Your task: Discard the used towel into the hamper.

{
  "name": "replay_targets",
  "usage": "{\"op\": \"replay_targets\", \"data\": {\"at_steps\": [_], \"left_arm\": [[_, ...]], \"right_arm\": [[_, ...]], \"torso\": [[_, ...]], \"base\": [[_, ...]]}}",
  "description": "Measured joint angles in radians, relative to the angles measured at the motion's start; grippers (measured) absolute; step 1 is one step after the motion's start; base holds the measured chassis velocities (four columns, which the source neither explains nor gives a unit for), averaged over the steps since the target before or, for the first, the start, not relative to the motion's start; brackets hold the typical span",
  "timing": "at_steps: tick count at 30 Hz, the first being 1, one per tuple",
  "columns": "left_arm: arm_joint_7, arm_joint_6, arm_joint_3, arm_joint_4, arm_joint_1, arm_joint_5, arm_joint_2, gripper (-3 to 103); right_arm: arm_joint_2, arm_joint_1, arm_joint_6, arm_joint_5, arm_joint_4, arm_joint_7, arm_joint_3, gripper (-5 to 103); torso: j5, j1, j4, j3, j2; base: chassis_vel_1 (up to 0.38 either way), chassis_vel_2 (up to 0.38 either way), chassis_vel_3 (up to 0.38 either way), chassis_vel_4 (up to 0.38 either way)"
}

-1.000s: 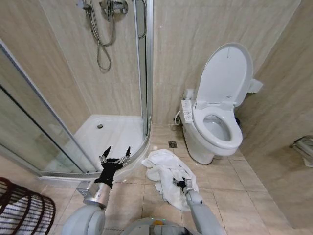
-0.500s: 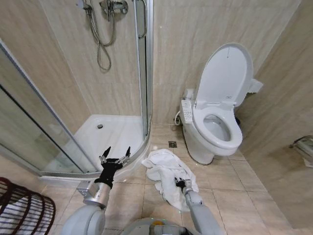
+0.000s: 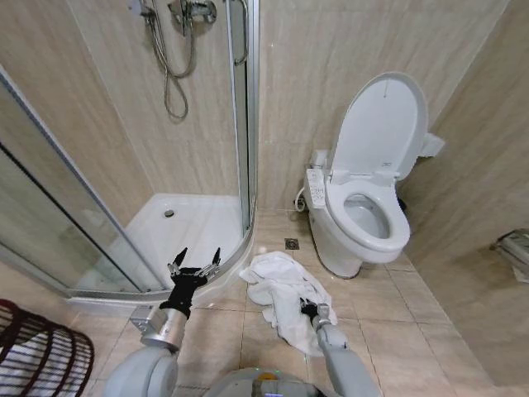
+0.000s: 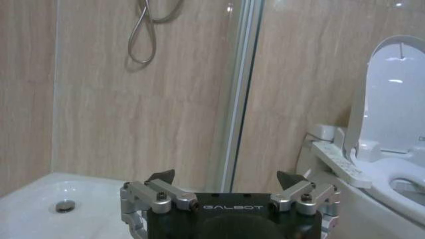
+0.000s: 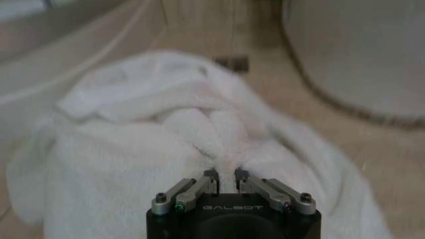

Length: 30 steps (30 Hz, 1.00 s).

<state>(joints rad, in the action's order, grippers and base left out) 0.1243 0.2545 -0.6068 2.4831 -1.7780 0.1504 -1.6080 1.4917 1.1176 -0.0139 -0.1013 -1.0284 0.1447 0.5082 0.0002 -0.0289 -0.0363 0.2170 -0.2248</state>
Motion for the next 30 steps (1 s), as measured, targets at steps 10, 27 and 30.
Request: {"op": "replay_targets", "data": {"at_steps": [10, 27, 30], "left_arm": [[0.000, 0.000, 0.000, 0.000, 0.000, 0.000, 0.000, 100], [0.000, 0.000, 0.000, 0.000, 0.000, 0.000, 0.000, 100], [0.000, 0.000, 0.000, 0.000, 0.000, 0.000, 0.000, 100]], "right_arm": [[-0.017, 0.162, 0.105, 0.016, -0.342, -0.013, 0.053, 13], [-0.128, 0.339, 0.100, -0.060, -1.110, -0.021, 0.107, 13], [-0.154, 0.325, 0.090, -0.090, -1.180, -0.030, 0.119, 13]], "torso": [[-0.0001, 0.000, 0.0002, 0.000, 0.000], [-0.0002, 0.000, 0.0001, 0.000, 0.000], [0.0000, 0.000, -0.0001, 0.000, 0.000]], "base": [[0.000, 0.000, 0.000, 0.000], [0.000, 0.000, 0.000, 0.000], [0.000, 0.000, 0.000, 0.000]]}}
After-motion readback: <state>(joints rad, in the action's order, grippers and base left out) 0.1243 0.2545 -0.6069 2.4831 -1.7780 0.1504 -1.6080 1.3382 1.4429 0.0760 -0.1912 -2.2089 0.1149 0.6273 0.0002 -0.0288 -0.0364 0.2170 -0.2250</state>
